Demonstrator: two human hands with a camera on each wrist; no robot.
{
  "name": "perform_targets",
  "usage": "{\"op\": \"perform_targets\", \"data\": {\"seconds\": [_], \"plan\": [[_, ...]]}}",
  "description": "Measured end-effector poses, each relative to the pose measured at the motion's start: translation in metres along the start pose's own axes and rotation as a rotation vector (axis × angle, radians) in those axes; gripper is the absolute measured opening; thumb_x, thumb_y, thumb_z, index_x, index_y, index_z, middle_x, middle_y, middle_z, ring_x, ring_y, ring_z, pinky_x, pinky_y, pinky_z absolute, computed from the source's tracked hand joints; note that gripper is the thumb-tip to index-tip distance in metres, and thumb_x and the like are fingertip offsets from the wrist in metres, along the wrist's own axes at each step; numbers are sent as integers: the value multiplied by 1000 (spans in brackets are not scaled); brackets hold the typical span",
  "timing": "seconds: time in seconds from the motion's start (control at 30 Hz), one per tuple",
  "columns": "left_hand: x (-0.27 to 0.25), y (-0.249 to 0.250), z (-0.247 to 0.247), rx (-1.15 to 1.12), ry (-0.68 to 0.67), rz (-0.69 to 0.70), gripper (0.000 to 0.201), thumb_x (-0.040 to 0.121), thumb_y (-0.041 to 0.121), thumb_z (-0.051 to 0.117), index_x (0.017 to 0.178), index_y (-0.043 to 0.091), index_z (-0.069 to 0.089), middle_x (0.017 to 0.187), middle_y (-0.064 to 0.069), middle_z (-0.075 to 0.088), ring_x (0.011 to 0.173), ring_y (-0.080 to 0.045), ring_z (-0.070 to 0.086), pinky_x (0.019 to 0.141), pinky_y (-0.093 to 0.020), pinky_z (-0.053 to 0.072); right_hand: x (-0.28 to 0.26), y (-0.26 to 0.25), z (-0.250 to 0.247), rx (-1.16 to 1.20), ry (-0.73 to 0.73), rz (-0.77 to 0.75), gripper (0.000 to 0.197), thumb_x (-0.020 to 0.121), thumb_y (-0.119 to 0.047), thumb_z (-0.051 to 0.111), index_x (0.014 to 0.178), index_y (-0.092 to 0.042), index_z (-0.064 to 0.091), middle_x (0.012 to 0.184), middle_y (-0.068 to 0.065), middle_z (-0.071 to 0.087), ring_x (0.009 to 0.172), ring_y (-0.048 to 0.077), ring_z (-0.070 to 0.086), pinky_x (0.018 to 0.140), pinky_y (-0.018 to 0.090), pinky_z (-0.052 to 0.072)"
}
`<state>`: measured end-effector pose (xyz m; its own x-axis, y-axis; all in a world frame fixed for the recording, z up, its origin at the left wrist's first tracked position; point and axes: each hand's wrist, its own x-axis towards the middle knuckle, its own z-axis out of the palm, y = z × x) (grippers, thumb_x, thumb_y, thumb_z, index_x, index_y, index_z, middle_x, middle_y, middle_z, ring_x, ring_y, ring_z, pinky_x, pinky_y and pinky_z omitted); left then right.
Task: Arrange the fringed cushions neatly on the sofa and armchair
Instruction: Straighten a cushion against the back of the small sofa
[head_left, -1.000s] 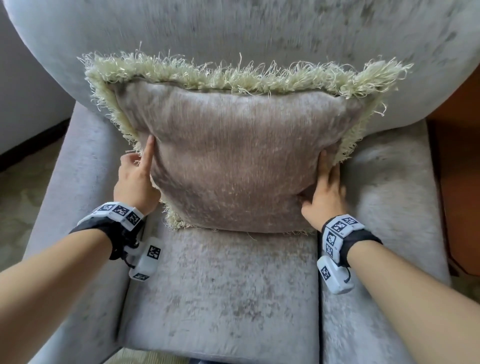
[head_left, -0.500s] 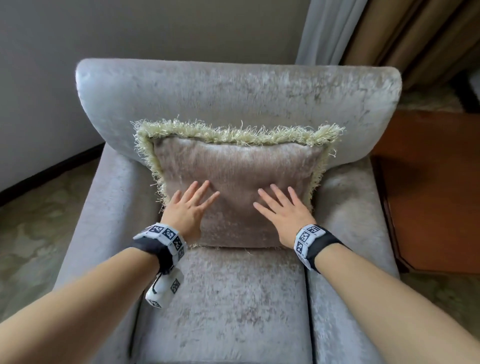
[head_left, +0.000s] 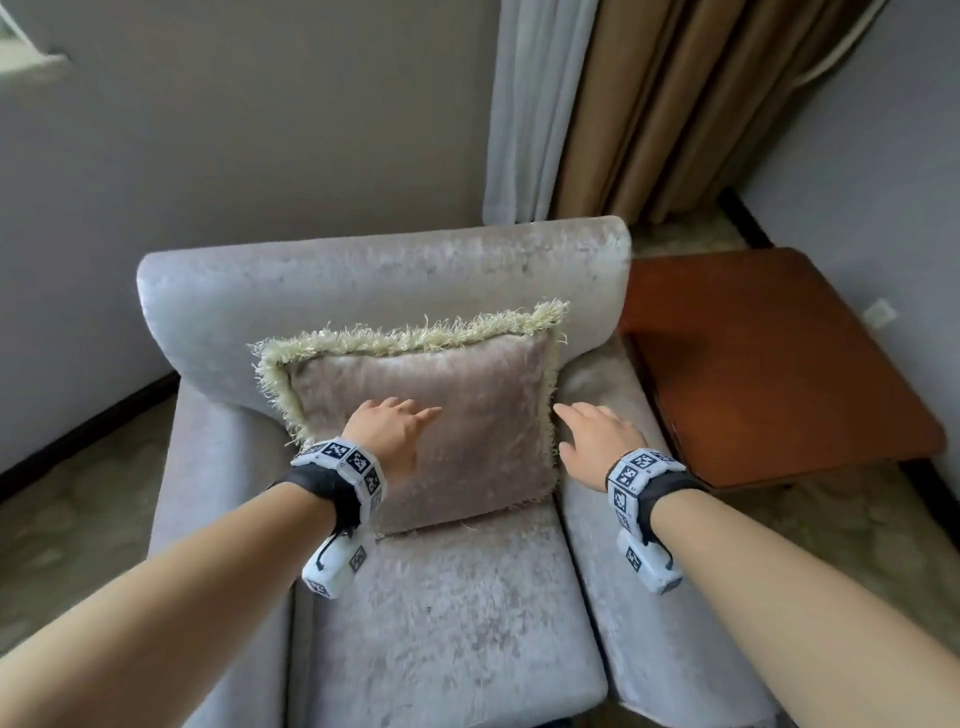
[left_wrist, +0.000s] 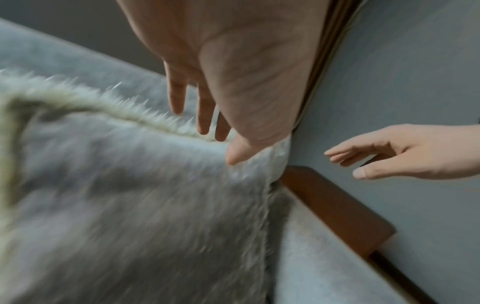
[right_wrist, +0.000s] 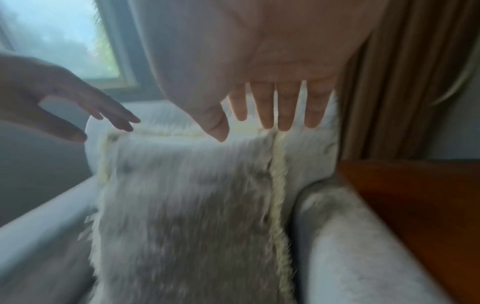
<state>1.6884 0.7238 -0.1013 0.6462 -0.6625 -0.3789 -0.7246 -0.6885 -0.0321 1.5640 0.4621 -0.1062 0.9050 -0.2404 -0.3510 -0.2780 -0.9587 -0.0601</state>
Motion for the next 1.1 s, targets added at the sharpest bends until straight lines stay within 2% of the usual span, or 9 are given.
{"op": "perform_targets", "data": {"seconds": [0.1, 0.2, 0.27, 0.3, 0.43, 0.6, 0.8, 0.97, 1.1], "plan": [[-4, 32, -72, 35, 153, 100, 59, 92, 34, 49, 147, 35, 29, 140, 3, 48, 127, -22, 45, 103, -41, 41, -45, 19, -56, 103, 124, 89, 48, 92, -40, 47, 139, -27, 42, 131, 2, 55, 122, 28, 47, 96, 40, 43], [-12, 80, -141, 29, 269, 202, 50, 92, 41, 48, 140, 34, 39, 131, 1, 53, 120, -23, 50, 97, -41, 46, -98, 49, -103, 211, 267, 188, 42, 92, -42, 50, 132, -29, 48, 122, 0, 59, 117, 26, 52, 88, 38, 45], [-23, 127, -182, 40, 328, 290, 49, 88, 42, 49, 136, 33, 44, 124, 1, 56, 116, -23, 53, 93, -40, 46, -151, 81, -127, 262, 327, 269, 42, 92, -43, 50, 131, -30, 49, 122, -1, 60, 117, 25, 53, 88, 39, 46], [-23, 135, -191, 25, 338, 295, 50, 86, 43, 50, 135, 33, 46, 122, 0, 56, 115, -24, 53, 92, -40, 45, -159, 88, -133, 260, 333, 272, 42, 92, -44, 50, 131, -31, 48, 124, -1, 60, 117, 25, 53, 89, 40, 47], [-33, 228, -237, 52, 396, 438, 54, 85, 49, 50, 137, 36, 45, 129, 1, 53, 118, -23, 51, 94, -40, 44, -250, 159, -147, 266, 383, 413, 44, 91, -48, 51, 132, -34, 45, 128, -3, 58, 116, 22, 55, 86, 40, 50], [-52, 365, -271, 32, 386, 654, 54, 90, 48, 51, 141, 35, 39, 132, 2, 50, 121, -21, 50, 95, -40, 45, -381, 248, -130, 328, 408, 627, 49, 89, -48, 55, 135, -34, 44, 129, -2, 58, 114, 22, 57, 89, 40, 50], [-71, 523, -282, 36, 374, 812, 54, 89, 48, 54, 140, 39, 38, 130, 6, 52, 116, -16, 54, 94, -36, 48, -550, 339, -74, 343, 299, 864, 53, 88, -49, 55, 137, -31, 43, 131, 0, 57, 116, 23, 57, 94, 37, 47], [-97, 658, -272, 11, 342, 960, 54, 85, 46, 58, 137, 36, 45, 129, 4, 54, 115, -19, 56, 92, -38, 48, -687, 398, -33, 400, 286, 1065, 51, 90, -41, 56, 137, -25, 44, 133, 2, 56, 114, 24, 58, 87, 28, 45], [-108, 769, -268, 44, 290, 1099, 53, 86, 45, 60, 136, 35, 46, 130, 5, 54, 119, -19, 53, 97, -39, 46, -768, 438, -6, 466, 328, 1228, 51, 90, -48, 54, 136, -29, 43, 134, 1, 55, 113, 24, 58, 90, 39, 49]]}}
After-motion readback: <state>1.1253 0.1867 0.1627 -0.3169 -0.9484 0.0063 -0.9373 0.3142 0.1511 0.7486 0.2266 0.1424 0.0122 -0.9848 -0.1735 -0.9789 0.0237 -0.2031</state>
